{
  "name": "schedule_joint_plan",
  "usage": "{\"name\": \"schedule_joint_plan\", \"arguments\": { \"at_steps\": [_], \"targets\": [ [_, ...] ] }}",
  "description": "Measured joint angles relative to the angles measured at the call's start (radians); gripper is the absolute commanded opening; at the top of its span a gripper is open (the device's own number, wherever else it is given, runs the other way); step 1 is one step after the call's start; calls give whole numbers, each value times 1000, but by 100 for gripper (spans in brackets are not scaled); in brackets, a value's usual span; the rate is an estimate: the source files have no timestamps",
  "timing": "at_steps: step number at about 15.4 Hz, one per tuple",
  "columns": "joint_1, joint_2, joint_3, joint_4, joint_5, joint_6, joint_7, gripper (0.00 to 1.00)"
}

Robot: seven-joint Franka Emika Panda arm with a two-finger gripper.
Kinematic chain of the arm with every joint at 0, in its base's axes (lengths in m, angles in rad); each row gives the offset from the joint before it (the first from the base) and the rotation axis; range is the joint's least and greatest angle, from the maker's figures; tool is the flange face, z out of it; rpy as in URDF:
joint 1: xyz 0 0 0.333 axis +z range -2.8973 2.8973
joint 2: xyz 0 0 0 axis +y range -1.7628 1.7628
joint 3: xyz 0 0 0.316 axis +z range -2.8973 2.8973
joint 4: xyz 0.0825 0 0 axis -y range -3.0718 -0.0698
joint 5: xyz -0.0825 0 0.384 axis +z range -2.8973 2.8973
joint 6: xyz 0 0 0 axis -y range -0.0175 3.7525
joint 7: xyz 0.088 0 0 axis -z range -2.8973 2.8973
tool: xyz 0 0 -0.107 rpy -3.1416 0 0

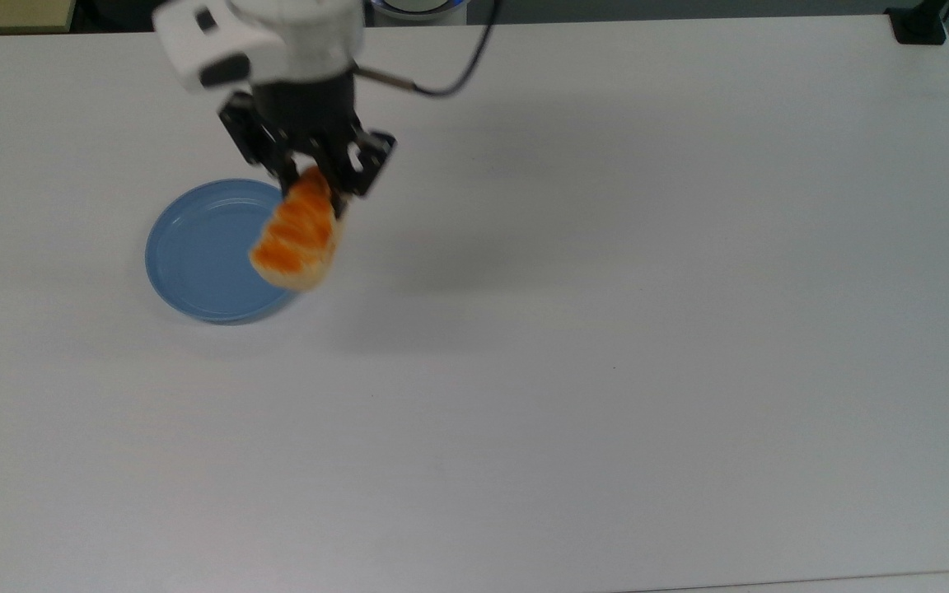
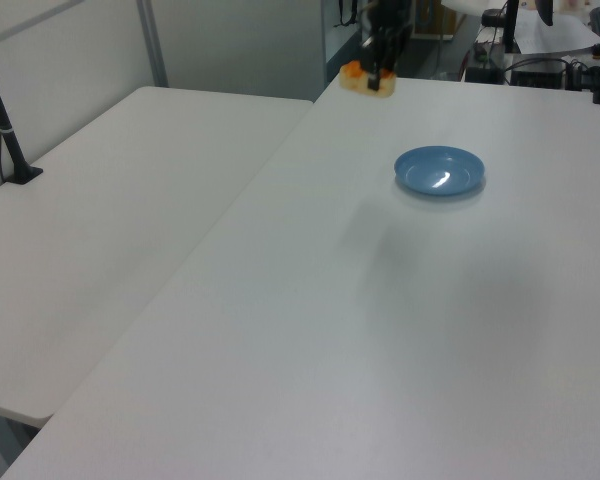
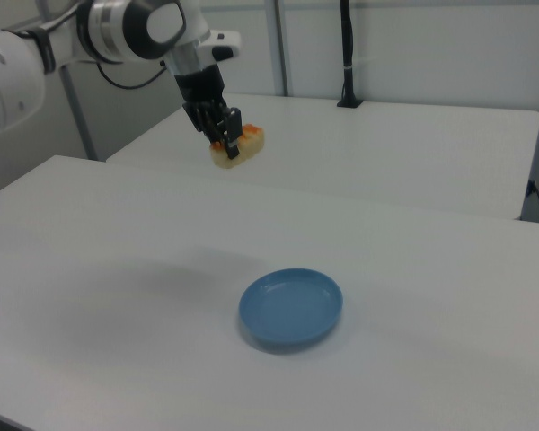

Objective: Put the bread on a plate
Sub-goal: 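Lift the bread roll and carry it over the blue plate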

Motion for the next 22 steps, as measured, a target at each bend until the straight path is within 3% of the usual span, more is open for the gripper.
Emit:
{"name": "schedule_joint_plan", "arguments": {
  "at_steps": [5, 9, 14, 22],
  "targets": [
    [-78, -217, 0, -189, 3, -43, -147, 42],
    [-117, -301, 0, -278, 3, -54, -208, 42],
    [-146, -239, 1, -353, 1, 0, -226, 42],
    [-173, -110, 1, -535, -60, 347, -226, 42]
  ]
}}
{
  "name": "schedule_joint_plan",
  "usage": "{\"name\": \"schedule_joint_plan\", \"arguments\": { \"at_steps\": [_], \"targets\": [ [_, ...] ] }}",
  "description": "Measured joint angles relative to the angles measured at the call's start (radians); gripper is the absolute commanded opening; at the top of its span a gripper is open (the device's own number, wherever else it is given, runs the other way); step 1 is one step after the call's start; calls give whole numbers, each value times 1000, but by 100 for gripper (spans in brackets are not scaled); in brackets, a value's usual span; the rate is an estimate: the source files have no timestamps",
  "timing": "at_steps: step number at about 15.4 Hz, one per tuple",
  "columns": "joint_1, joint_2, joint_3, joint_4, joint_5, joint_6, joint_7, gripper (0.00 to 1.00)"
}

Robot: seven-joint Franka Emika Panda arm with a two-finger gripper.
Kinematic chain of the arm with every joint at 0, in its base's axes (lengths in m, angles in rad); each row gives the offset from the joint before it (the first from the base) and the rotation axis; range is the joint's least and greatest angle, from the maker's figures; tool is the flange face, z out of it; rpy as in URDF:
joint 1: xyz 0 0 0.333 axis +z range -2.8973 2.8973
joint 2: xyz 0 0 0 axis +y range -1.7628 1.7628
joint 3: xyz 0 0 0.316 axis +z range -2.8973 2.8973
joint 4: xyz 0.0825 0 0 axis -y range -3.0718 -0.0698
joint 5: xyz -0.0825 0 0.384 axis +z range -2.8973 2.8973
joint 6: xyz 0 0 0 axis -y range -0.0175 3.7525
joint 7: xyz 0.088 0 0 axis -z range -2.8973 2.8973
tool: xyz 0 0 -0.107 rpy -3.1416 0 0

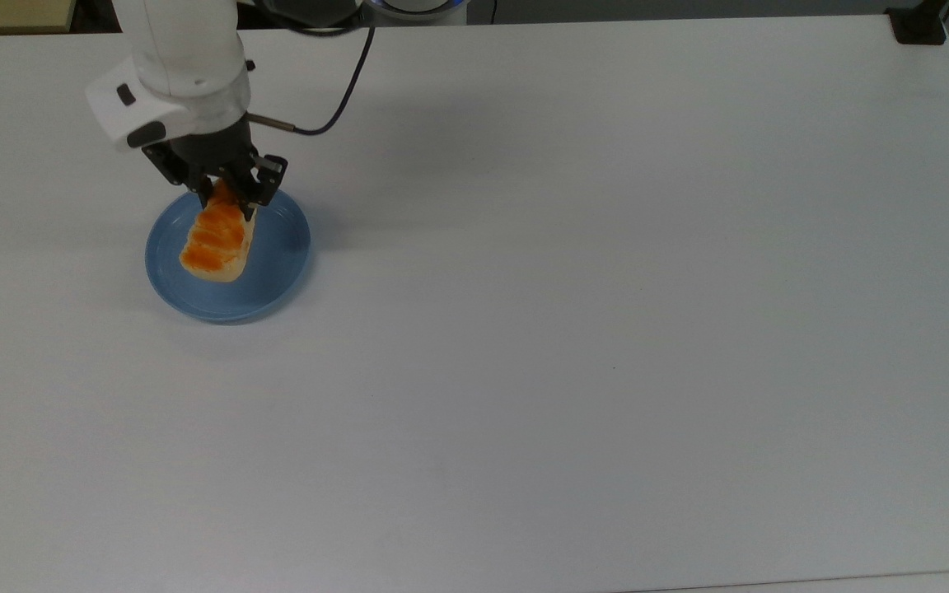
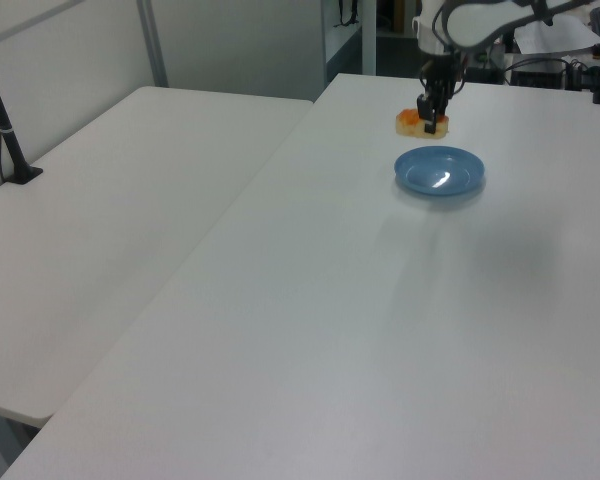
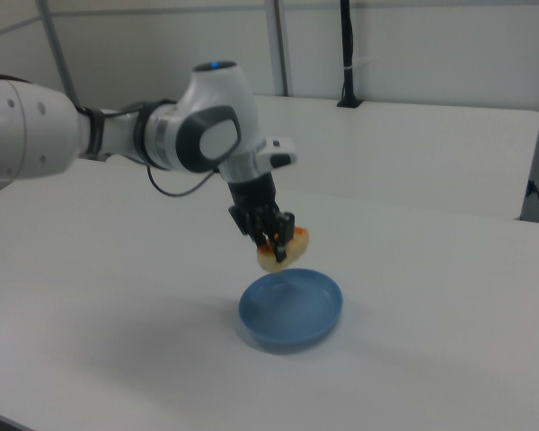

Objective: Put the bread on a plate
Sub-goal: 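Lift the bread roll and carry it over the blue plate, then lower the bread roll onto the plate and open the gripper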

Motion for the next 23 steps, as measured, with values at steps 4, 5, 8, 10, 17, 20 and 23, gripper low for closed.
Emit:
{"name": "schedule_joint_plan", "arguments": {
  "at_steps": [4, 5, 8, 10, 17, 20, 23],
  "targets": [
    [-25, 30, 0, -25, -15, 20, 0, 42],
    [-29, 32, 0, -32, -19, 20, 0, 42],
    [-34, 36, 0, -82, -43, 68, 0, 42],
    [-34, 39, 0, -116, -55, 108, 0, 62],
    [-34, 44, 0, -126, -63, 122, 41, 100],
    [-34, 44, 0, -125, -63, 122, 45, 100],
    [-34, 39, 0, -119, -63, 123, 51, 100]
  ]
}}
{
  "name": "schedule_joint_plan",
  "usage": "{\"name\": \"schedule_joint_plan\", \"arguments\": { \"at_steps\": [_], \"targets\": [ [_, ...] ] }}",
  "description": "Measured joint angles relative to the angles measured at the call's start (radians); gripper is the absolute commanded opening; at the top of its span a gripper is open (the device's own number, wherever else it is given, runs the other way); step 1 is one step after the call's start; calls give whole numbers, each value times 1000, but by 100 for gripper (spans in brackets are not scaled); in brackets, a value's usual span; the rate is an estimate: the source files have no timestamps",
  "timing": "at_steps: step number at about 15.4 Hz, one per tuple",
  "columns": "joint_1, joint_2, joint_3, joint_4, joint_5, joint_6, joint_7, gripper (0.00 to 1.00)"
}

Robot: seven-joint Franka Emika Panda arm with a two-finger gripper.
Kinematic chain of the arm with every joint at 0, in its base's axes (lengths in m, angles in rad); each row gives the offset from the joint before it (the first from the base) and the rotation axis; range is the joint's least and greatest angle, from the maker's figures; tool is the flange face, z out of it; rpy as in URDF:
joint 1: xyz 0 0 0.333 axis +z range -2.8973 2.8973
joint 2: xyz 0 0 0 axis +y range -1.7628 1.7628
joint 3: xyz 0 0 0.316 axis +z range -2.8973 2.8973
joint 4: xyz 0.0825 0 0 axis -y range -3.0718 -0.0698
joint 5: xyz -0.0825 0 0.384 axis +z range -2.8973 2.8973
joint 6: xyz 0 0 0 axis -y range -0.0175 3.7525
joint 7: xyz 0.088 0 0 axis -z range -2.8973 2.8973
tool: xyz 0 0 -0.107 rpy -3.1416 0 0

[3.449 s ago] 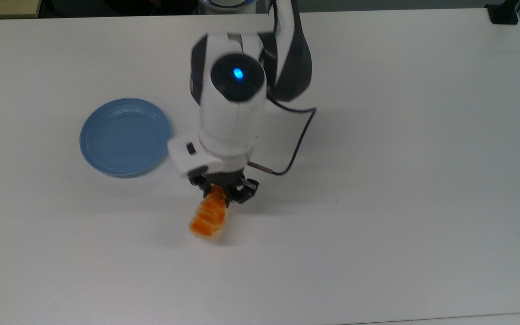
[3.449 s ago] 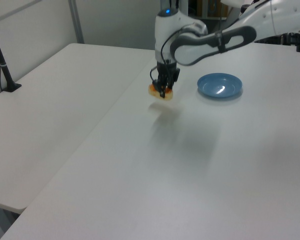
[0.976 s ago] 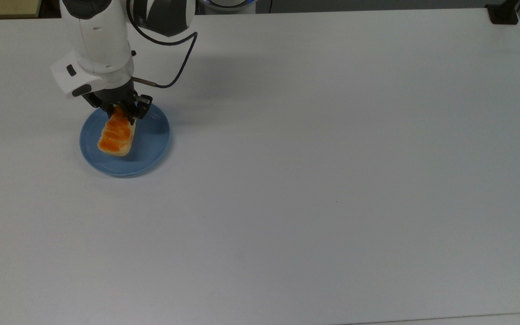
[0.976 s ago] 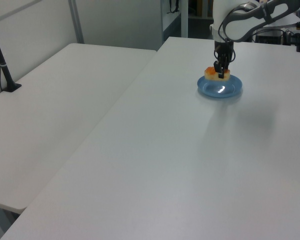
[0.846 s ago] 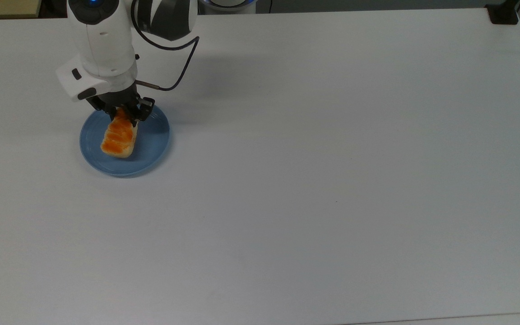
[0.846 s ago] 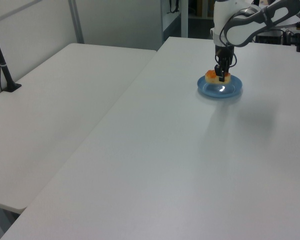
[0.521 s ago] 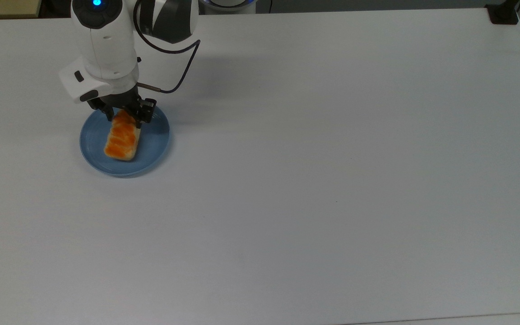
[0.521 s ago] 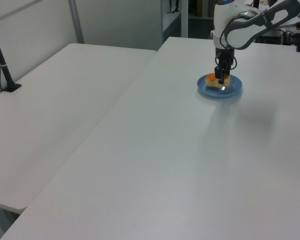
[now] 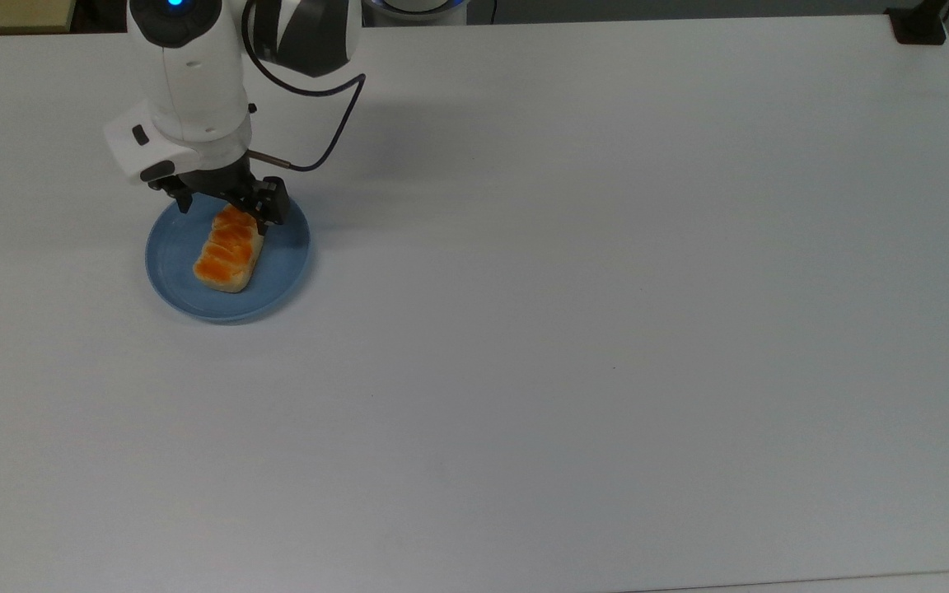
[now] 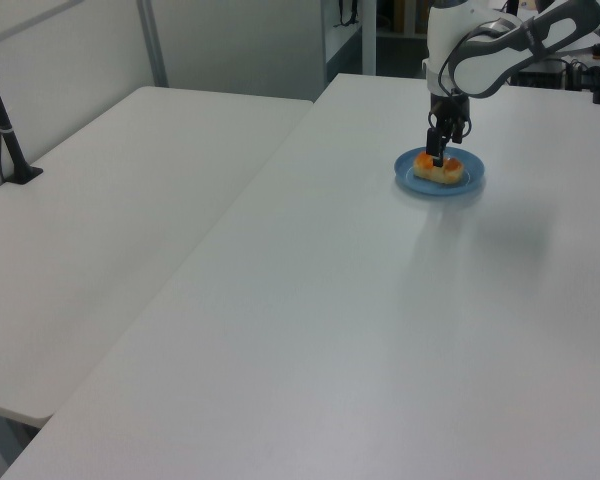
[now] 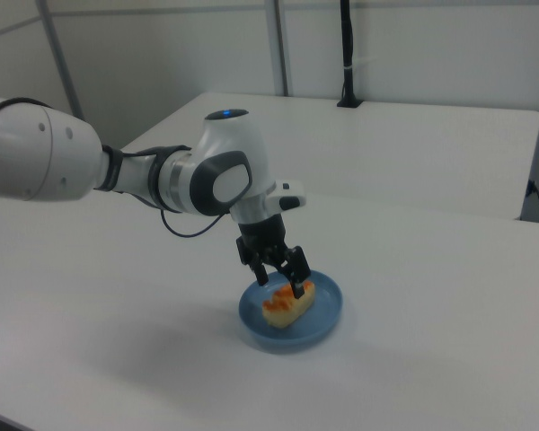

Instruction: Put the bread on a plate

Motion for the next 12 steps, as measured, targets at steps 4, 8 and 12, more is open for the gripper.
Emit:
{"name": "schedule_joint_plan", "arguments": {
  "at_steps": [4, 8, 12],
  "targets": [
    [1, -65, 3, 80, 0, -124, 4, 100],
    [6, -139, 41, 314, 81, -488, 3, 100],
    [27, -218, 122, 402, 110, -627, 2, 100]
  ]
}}
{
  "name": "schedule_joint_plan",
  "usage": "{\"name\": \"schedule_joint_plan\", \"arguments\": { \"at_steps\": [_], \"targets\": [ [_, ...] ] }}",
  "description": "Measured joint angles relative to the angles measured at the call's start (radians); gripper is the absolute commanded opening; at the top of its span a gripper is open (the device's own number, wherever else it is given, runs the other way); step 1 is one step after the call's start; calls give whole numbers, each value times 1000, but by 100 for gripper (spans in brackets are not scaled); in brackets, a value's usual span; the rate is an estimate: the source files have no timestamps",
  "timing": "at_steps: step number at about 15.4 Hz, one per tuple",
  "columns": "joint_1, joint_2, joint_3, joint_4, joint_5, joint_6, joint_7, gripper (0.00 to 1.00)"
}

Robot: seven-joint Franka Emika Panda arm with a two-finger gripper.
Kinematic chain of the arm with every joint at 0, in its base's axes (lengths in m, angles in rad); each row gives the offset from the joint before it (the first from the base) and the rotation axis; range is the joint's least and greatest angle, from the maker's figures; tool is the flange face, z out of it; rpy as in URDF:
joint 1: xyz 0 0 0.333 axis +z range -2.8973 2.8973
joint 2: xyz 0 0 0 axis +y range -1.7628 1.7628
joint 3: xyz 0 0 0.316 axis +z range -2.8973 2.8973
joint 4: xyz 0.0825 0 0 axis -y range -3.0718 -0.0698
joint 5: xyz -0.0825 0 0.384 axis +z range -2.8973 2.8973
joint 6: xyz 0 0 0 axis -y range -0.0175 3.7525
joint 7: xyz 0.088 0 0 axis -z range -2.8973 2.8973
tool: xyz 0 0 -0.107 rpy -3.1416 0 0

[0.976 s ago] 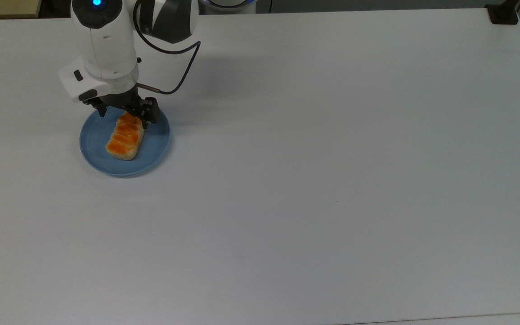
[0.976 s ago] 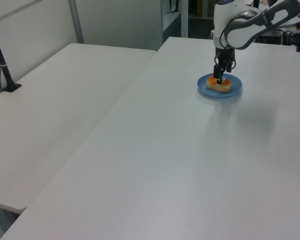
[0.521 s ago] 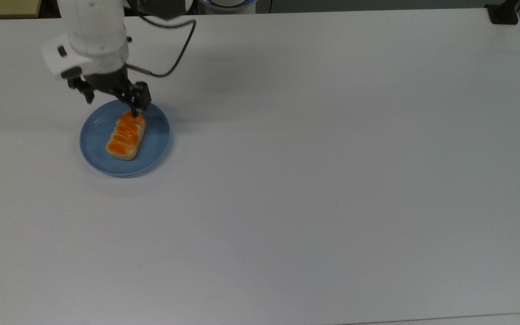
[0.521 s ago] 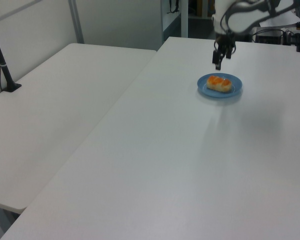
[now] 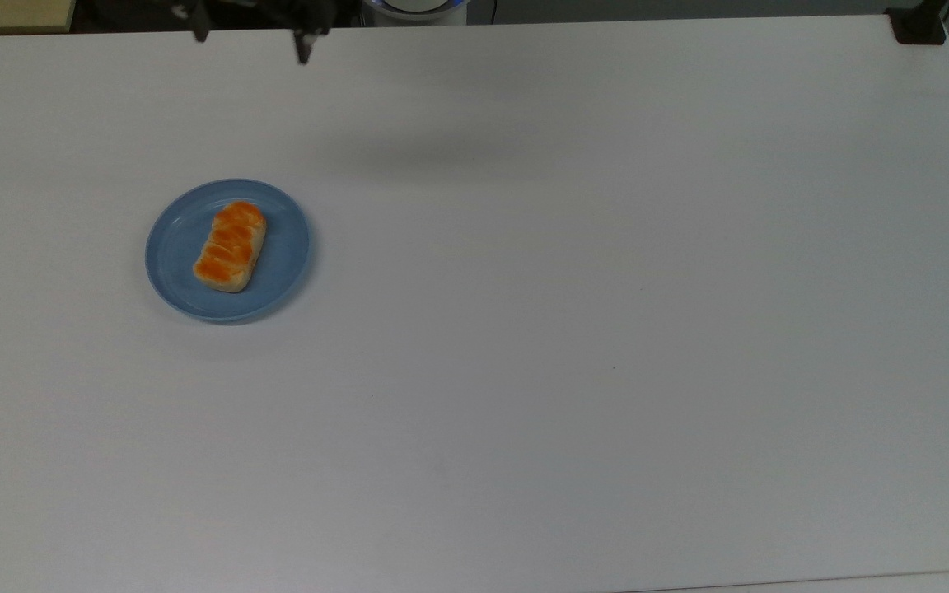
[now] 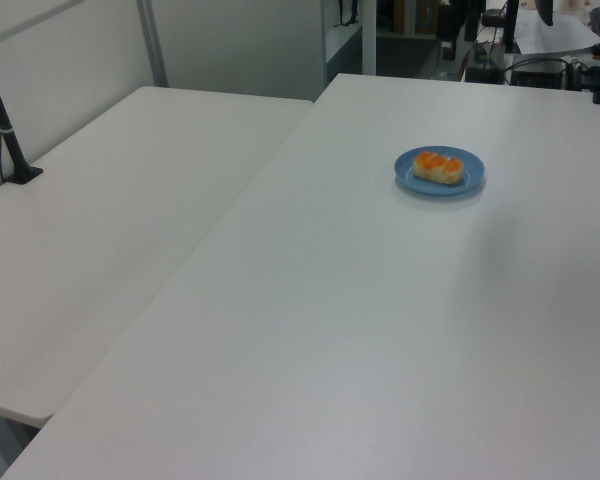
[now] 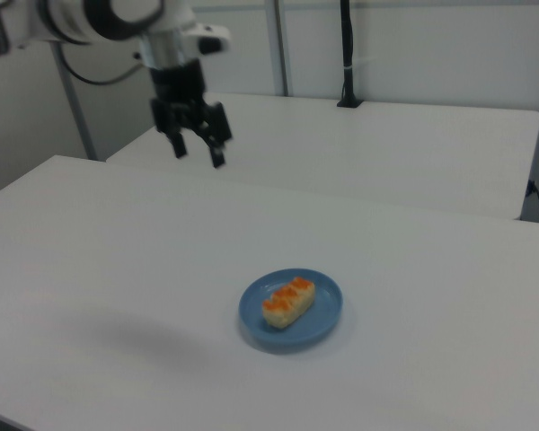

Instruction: Put the bread on a plate

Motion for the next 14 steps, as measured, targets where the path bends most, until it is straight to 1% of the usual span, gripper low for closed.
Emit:
{"name": "schedule_joint_plan", "arguments": {
  "at_steps": [1, 2, 3, 6, 9, 14],
  "targets": [
    [19, -18, 7, 0, 3, -7, 0, 100],
    [59, -37, 8, -1, 6, -26, 1, 100],
    [94, -47, 1, -7, 6, -34, 8, 100],
    [146, -47, -37, -15, 8, -34, 42, 100],
    [151, -46, -65, -20, 30, -34, 38, 100],
    [164, -43, -68, -75, 33, 57, 33, 100]
  ]
}}
